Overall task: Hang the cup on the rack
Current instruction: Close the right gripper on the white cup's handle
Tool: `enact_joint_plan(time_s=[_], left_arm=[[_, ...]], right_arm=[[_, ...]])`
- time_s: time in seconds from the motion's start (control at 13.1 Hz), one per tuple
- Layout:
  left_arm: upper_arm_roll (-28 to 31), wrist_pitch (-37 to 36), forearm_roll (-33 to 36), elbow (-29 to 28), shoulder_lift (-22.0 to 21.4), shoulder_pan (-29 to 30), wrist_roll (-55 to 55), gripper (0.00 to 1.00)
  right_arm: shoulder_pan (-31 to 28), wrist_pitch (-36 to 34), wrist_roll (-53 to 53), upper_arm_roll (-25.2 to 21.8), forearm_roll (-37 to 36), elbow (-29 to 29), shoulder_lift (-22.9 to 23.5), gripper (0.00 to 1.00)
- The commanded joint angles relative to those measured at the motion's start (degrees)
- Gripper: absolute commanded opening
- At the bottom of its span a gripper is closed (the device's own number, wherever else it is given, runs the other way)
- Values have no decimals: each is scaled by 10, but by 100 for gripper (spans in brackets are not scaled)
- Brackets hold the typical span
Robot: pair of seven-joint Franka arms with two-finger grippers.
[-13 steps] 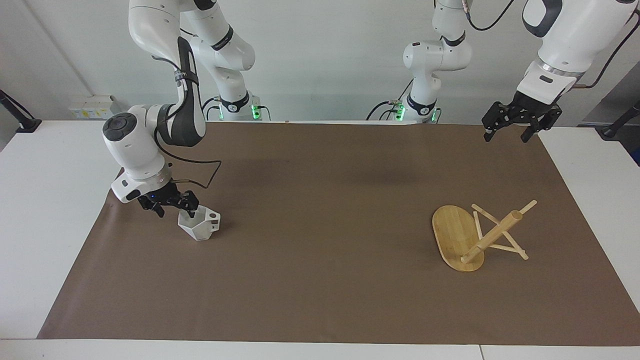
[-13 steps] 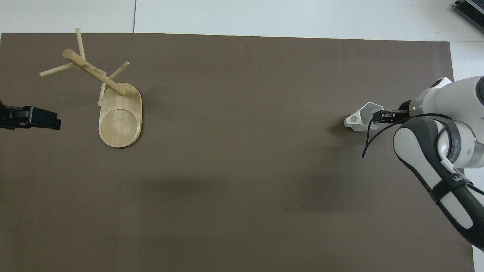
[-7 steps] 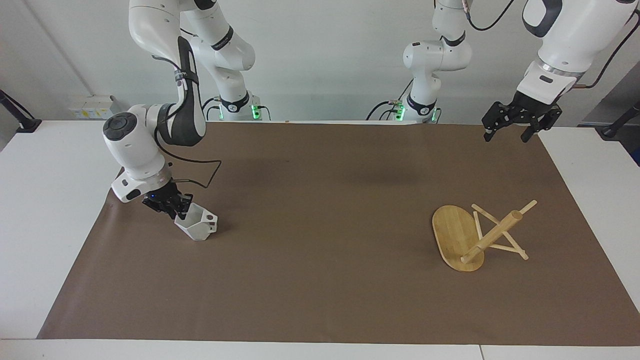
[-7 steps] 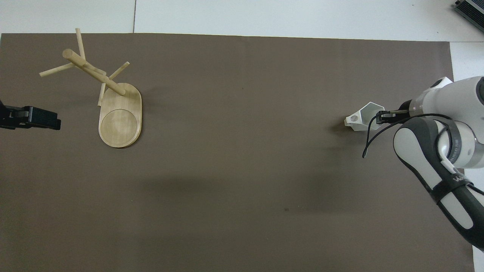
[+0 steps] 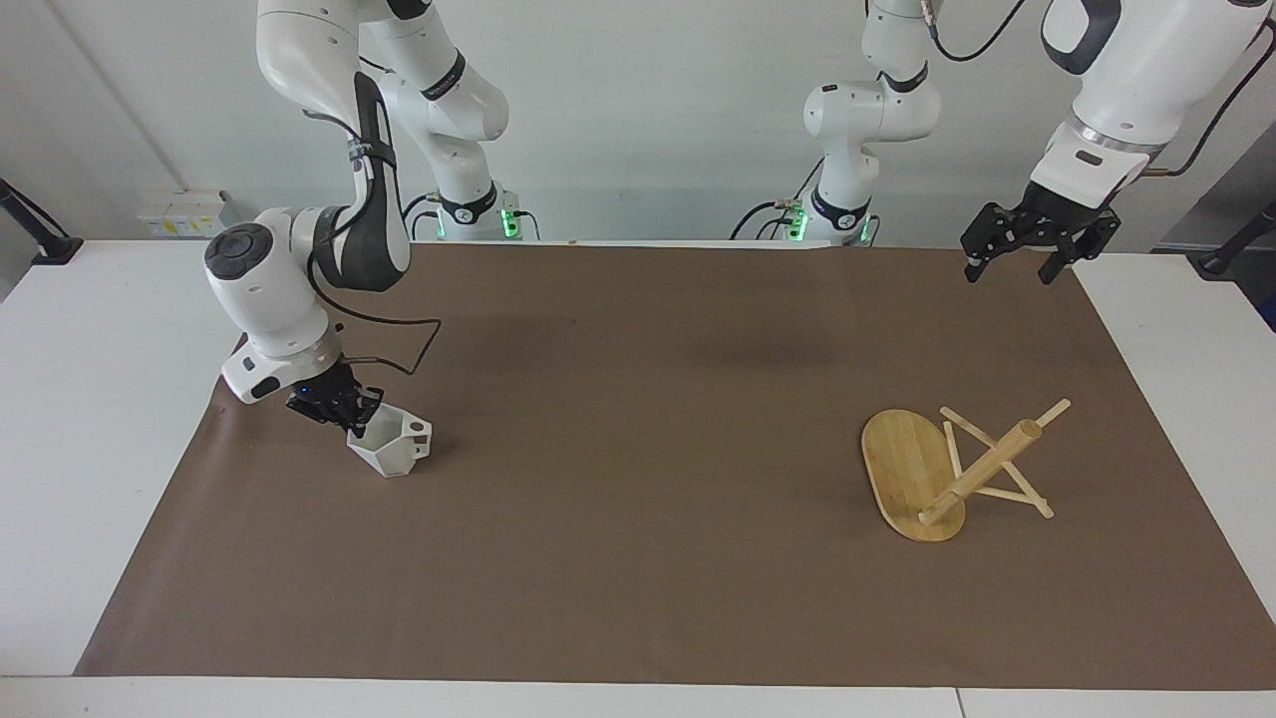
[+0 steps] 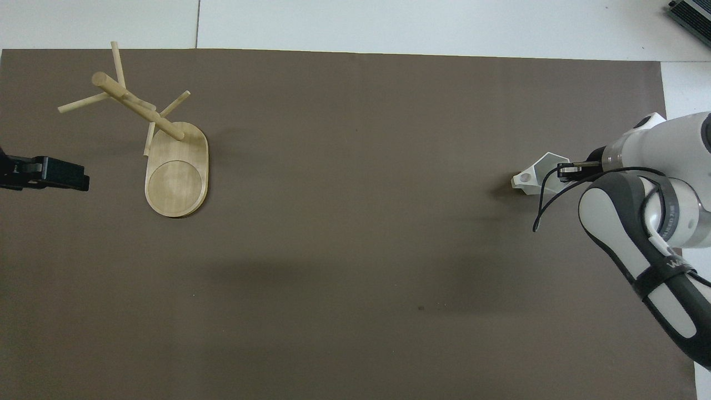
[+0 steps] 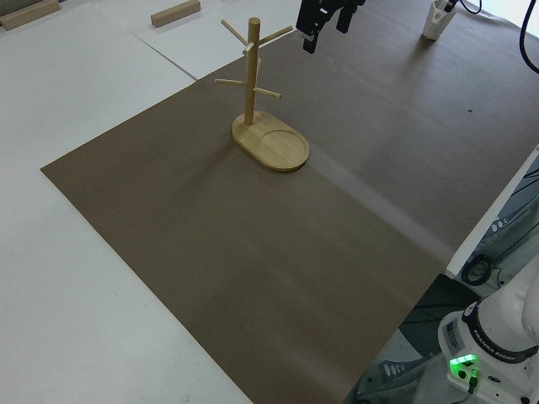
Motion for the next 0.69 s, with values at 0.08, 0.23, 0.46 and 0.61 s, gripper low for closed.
enact_joint_plan(time_s=[0.08,0.23,0.46,0.61], left_arm=[[-6,3,8,-11,-8,7,4,100],[-6,4,8,-11,-8,8,4,100],[-6,3,8,-11,-8,8,4,100],[-6,-2,8,-11,-8,7,4,100]], right_arm=[[-8,4,13,5,0,0,-7,4],[-8,-17,13,5,0,19,-8,4],[-7,-32,13,6,0,35,-9,4],[-7,-53,13,8,1,49,-11,4]])
